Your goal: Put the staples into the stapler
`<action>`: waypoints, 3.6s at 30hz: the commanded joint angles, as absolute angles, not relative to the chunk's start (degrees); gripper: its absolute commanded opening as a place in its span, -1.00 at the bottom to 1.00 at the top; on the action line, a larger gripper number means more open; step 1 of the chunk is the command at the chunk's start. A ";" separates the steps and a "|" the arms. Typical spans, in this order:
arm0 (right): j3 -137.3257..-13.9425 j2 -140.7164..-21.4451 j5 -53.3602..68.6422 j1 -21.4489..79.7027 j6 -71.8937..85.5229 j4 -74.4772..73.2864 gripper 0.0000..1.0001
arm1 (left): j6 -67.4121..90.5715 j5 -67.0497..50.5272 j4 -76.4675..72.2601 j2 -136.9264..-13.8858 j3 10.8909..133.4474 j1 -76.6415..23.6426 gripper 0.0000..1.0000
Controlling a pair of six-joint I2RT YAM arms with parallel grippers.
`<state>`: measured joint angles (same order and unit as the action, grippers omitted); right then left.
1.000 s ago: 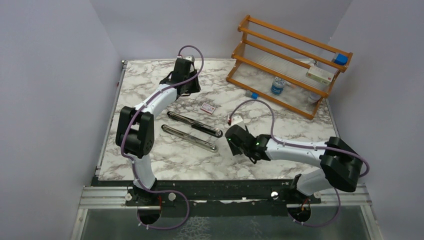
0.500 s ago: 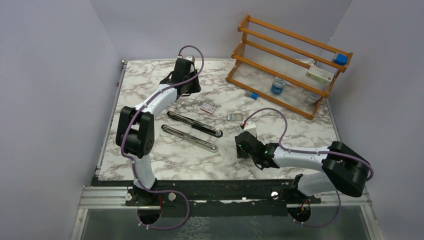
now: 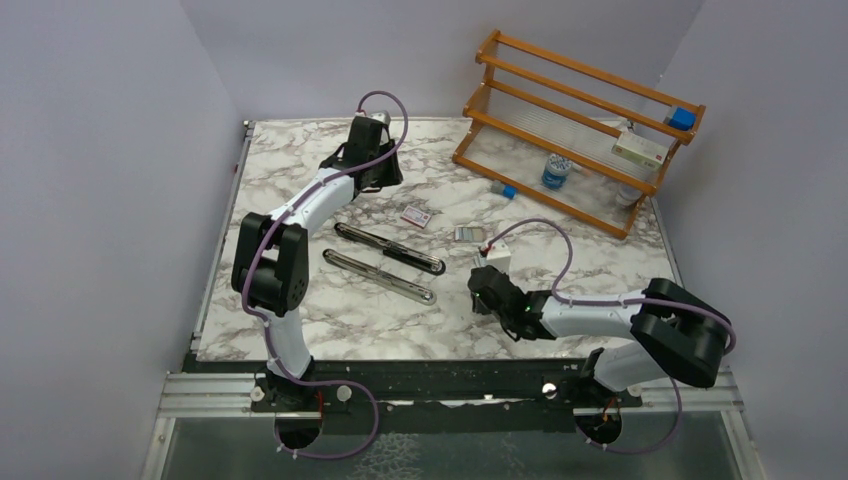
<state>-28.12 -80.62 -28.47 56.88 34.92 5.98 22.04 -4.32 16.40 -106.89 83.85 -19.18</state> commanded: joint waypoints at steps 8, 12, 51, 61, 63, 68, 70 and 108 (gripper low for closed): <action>-28.07 -84.83 -26.35 57.83 34.07 3.85 -0.57 | 22.59 -5.74 15.82 -106.87 83.85 -18.83 -0.34; -28.61 -86.68 -24.24 57.83 26.85 10.24 -0.60 | 22.50 -5.59 15.85 -106.79 83.85 -18.88 -0.34; -21.70 -94.40 -15.09 57.83 12.24 31.51 -0.48 | 22.70 -6.42 15.80 -107.52 83.98 -18.72 -0.34; -20.86 -95.60 -15.12 57.83 11.62 33.34 -0.53 | 22.52 -6.26 15.80 -107.58 83.94 -18.71 -0.34; -20.67 -95.39 -15.16 57.83 11.60 33.38 -0.54 | 22.49 -6.29 15.75 -107.61 84.02 -18.66 -0.34; -20.22 -94.90 -15.04 57.83 11.83 33.49 -0.60 | 22.50 -6.28 15.74 -107.58 84.02 -18.70 -0.34; -20.21 -94.75 -15.01 57.83 11.82 33.49 -0.65 | 22.50 -6.24 15.78 -107.54 84.02 -18.70 -0.34; -47.90 -81.11 1.85 56.24 -4.38 4.54 -0.98 | 29.28 3.14 13.49 -79.40 57.93 -13.70 -0.16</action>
